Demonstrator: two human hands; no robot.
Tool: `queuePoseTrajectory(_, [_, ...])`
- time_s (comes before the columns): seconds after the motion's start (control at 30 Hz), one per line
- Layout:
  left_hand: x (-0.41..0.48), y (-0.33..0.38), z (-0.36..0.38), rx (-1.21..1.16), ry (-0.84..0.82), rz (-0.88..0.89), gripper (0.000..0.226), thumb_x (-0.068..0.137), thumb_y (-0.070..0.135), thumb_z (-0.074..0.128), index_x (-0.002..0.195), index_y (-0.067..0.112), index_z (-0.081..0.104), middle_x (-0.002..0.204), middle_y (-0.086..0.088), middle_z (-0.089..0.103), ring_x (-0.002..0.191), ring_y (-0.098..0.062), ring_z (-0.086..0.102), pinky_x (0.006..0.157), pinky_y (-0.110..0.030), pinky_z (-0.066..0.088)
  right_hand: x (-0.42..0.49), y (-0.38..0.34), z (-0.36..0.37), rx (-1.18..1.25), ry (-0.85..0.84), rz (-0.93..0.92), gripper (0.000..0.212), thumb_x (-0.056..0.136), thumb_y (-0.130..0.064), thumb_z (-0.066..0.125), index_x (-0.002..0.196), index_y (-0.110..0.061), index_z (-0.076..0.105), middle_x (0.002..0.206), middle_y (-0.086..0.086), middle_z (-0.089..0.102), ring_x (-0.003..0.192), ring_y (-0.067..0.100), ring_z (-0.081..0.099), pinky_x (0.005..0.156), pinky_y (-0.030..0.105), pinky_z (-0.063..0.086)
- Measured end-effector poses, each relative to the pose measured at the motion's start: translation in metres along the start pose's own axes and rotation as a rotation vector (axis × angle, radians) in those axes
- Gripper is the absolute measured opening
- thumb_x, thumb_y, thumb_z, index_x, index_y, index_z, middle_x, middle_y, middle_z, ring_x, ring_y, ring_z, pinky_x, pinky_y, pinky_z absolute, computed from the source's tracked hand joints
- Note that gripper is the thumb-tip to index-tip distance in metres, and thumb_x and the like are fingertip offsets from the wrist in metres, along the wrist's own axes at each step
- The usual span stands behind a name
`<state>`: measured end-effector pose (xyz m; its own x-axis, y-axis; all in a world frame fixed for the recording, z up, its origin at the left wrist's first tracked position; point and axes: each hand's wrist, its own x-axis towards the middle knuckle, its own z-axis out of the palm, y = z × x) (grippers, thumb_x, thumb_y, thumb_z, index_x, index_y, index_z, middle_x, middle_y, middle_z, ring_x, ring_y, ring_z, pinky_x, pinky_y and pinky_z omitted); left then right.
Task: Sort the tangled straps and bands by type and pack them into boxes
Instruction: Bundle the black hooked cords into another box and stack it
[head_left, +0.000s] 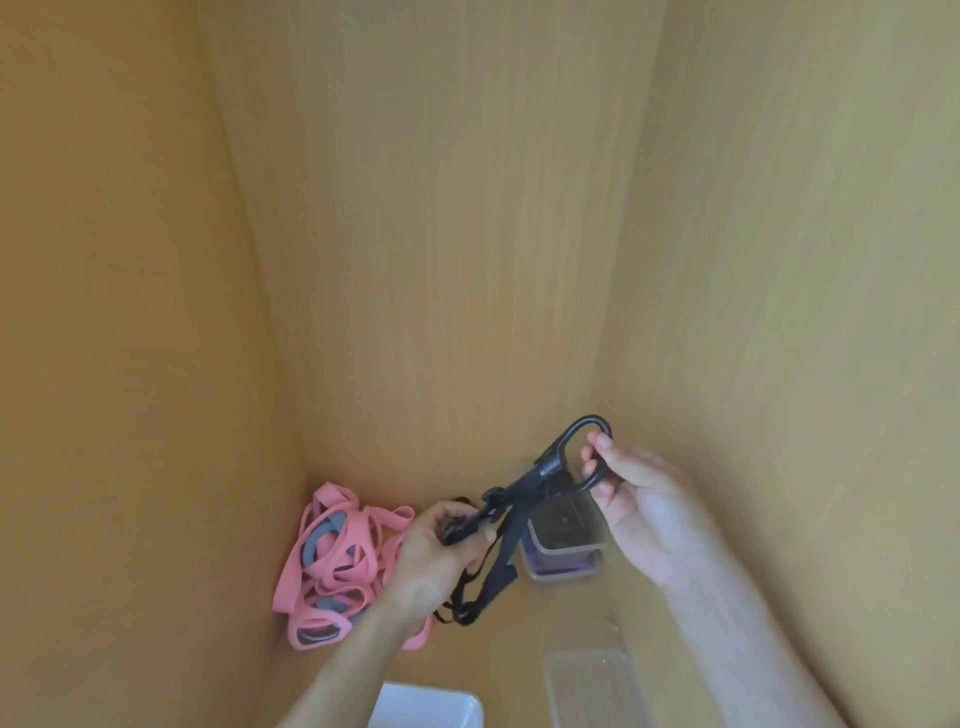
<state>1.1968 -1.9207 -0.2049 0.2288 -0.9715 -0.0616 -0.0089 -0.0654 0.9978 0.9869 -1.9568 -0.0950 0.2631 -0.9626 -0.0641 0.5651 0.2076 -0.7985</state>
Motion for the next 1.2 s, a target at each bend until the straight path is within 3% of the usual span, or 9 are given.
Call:
queuePoseTrajectory(0.2, [0.006, -0.024, -0.039, -0.033, 0.169, -0.095, 0.002, 0.091, 0.000, 0.068, 0.089, 0.001, 0.069, 0.078, -0.009, 0.072, 0.077, -0.026, 0.065, 0.070, -0.031, 0.053, 0.008, 0.006, -0.001, 0.070, 0.101, 0.071, 0.019, 0.073, -0.005, 0.071, 0.091, 0.001, 0.069, 0.077, 0.008, 0.068, 0.063, 0.010, 0.063, 0.048, 0.015, 0.047])
queuePoseTrajectory(0.37, [0.014, -0.024, -0.064, -0.614, 0.207, -0.291, 0.018, 0.098, -0.006, 0.050, 0.109, 0.003, 0.061, 0.102, -0.018, 0.073, 0.100, -0.033, 0.069, 0.083, -0.046, 0.057, 0.009, 0.017, -0.003, 0.095, 0.121, 0.222, 0.006, 0.084, -0.005, 0.064, 0.088, -0.001, 0.064, 0.075, 0.009, 0.061, 0.059, 0.013, 0.050, 0.042, 0.018, 0.039])
queuePoseTrajectory(0.57, [0.023, -0.004, -0.082, -0.686, 0.285, -0.294, 0.034, 0.083, -0.021, 0.038, 0.089, 0.008, 0.053, 0.056, -0.005, 0.054, 0.045, -0.014, 0.056, 0.045, -0.026, 0.053, 0.010, 0.027, -0.008, -0.094, 0.168, 0.366, 0.033, 0.088, -0.031, 0.056, 0.060, -0.020, 0.041, 0.062, -0.003, 0.035, 0.050, 0.011, 0.027, 0.044, 0.023, 0.015])
queuePoseTrajectory(0.67, [0.026, 0.008, -0.088, -0.713, 0.308, -0.235, 0.040, 0.054, -0.017, 0.033, 0.080, 0.009, 0.049, 0.062, -0.009, 0.060, 0.050, -0.022, 0.066, 0.044, -0.027, 0.052, 0.009, 0.036, -0.010, -0.116, 0.218, 0.356, 0.050, 0.093, -0.038, 0.056, 0.053, -0.024, 0.030, 0.057, -0.005, 0.026, 0.046, 0.011, 0.022, 0.042, 0.022, 0.009])
queuePoseTrajectory(0.77, [0.034, 0.010, -0.097, -0.612, 0.325, -0.225, 0.037, 0.044, -0.008, 0.034, 0.072, 0.013, 0.045, 0.073, -0.009, 0.048, 0.060, -0.026, 0.056, 0.051, -0.031, 0.045, 0.009, 0.039, -0.012, -0.085, 0.235, 0.298, 0.055, 0.094, -0.033, 0.059, 0.050, -0.024, 0.026, 0.053, -0.004, 0.022, 0.040, 0.012, 0.020, 0.033, 0.018, 0.025])
queuePoseTrajectory(0.93, [0.027, -0.001, -0.100, -0.577, 0.175, -0.252, 0.035, 0.042, -0.009, 0.035, 0.068, 0.014, 0.036, 0.067, -0.013, 0.057, 0.065, -0.036, 0.070, 0.054, -0.037, 0.054, 0.010, 0.045, -0.019, -0.040, 0.262, 0.273, 0.052, 0.094, -0.022, 0.055, 0.052, -0.024, 0.024, 0.049, -0.004, 0.020, 0.036, 0.012, 0.017, 0.034, 0.019, 0.035])
queuePoseTrajectory(1.0, [0.023, -0.007, -0.100, -0.554, 0.035, -0.271, 0.034, 0.045, -0.012, 0.044, 0.072, 0.010, 0.041, 0.088, -0.027, 0.067, 0.086, -0.046, 0.071, 0.069, -0.048, 0.056, 0.013, 0.044, -0.024, -0.011, 0.305, 0.243, 0.052, 0.094, -0.021, 0.053, 0.052, -0.025, 0.023, 0.048, -0.005, 0.019, 0.036, 0.011, 0.015, 0.035, 0.017, 0.028])
queuePoseTrajectory(1.1, [0.017, -0.011, -0.096, -0.361, -0.191, -0.308, 0.051, 0.055, -0.008, 0.062, 0.105, -0.003, 0.056, 0.121, -0.030, 0.064, 0.102, -0.049, 0.065, 0.082, -0.051, 0.048, 0.018, 0.030, -0.033, -0.067, 0.332, 0.207, 0.050, 0.093, -0.021, 0.052, 0.053, -0.026, 0.022, 0.048, -0.006, 0.019, 0.038, 0.010, 0.013, 0.042, 0.025, 0.010])
queuePoseTrajectory(1.2, [0.012, -0.009, -0.084, -0.110, -0.258, -0.314, 0.063, 0.064, 0.003, 0.072, 0.123, -0.004, 0.052, 0.113, -0.013, 0.072, 0.100, -0.036, 0.070, 0.093, -0.057, 0.050, 0.023, 0.016, -0.027, -0.132, 0.269, 0.169, 0.050, 0.092, -0.020, 0.051, 0.054, -0.026, 0.019, 0.047, -0.006, 0.018, 0.038, 0.011, 0.013, 0.042, 0.026, 0.009])
